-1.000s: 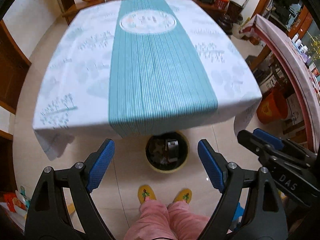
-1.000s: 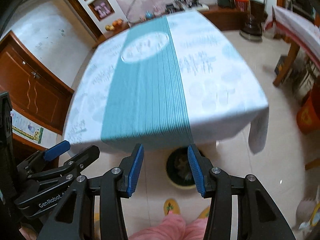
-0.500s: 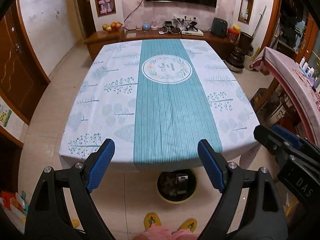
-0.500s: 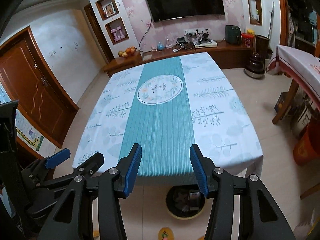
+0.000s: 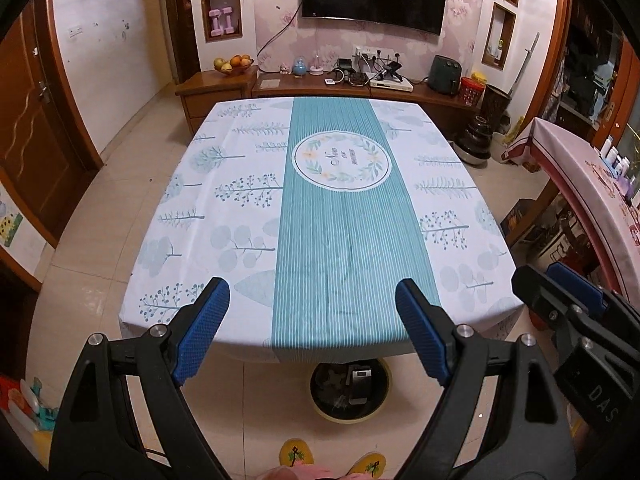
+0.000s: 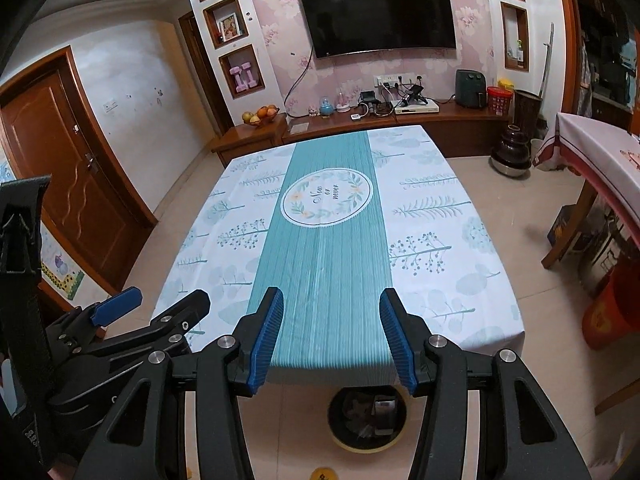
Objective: Collect trash
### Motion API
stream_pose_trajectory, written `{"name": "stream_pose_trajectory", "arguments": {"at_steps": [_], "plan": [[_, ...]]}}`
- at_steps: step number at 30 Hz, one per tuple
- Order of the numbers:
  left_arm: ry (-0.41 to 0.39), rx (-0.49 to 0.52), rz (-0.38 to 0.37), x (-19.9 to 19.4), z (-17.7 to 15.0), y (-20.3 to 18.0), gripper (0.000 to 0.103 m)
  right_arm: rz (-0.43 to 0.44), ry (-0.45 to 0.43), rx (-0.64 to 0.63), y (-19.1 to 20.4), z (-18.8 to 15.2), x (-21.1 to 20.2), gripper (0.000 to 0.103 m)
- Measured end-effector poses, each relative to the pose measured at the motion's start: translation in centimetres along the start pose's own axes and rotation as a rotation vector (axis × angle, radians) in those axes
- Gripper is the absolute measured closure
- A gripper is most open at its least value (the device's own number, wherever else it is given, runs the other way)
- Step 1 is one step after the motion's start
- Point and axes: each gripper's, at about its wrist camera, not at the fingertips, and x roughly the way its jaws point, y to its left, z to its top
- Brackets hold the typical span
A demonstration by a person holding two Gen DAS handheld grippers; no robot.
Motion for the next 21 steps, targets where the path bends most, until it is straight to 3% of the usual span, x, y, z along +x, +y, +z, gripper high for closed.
{"name": "stream_pose_trajectory", "arguments": {"at_steps": [21], "plan": [[-0.017, 0.012, 0.022, 0.28, 0.83, -0.08, 0.020, 0.003, -0.006, 0.001, -0.10, 0.34, 0.33, 0.052]]}}
